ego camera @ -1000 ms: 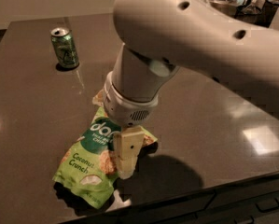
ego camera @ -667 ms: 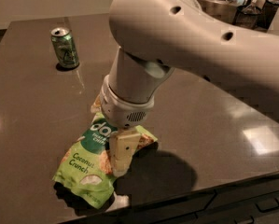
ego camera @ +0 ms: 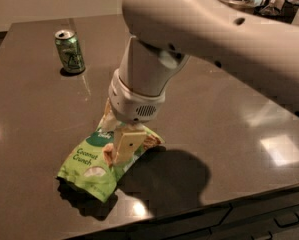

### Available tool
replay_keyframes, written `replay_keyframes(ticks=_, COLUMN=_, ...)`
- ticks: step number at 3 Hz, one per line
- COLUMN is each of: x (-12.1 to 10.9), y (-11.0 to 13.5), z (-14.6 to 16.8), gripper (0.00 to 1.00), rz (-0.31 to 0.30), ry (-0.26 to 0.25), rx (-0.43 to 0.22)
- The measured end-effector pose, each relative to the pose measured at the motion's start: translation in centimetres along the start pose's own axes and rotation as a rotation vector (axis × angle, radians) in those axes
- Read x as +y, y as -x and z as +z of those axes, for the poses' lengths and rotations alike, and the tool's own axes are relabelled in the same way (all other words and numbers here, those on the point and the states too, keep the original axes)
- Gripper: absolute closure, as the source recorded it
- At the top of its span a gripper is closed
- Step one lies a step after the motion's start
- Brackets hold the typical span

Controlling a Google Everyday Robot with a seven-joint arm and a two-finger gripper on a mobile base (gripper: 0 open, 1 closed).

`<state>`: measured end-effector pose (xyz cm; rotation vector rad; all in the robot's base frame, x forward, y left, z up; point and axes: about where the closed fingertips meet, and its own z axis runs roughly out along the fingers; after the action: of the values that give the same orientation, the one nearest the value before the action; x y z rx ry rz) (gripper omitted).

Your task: Move green rice chip bag near green can

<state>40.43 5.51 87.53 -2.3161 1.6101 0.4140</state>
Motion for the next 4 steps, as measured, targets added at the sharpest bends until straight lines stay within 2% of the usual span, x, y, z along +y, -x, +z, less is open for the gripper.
replay_keyframes(ticks=1, x=-3.0, y=0.2, z=-2.6, gripper=0.85, rz=0.044, ry=-0.039, rx=-0.046)
replay_keyframes(ticks=2, x=-6.6, y=1.2, z=-4.4, gripper=1.0, rz=0.078, ry=-0.085, rx=-0.099)
replay_keyframes(ticks=3, x=-9.8, y=2.4, z=-5.1, gripper=1.0, rz=0.122, ry=-0.128, rx=-0.16)
replay_keyframes(ticks=4, x=-13.3, y=4.3, z=-5.5, gripper=1.0, rz=0.19, ry=-0.219, rx=-0.234)
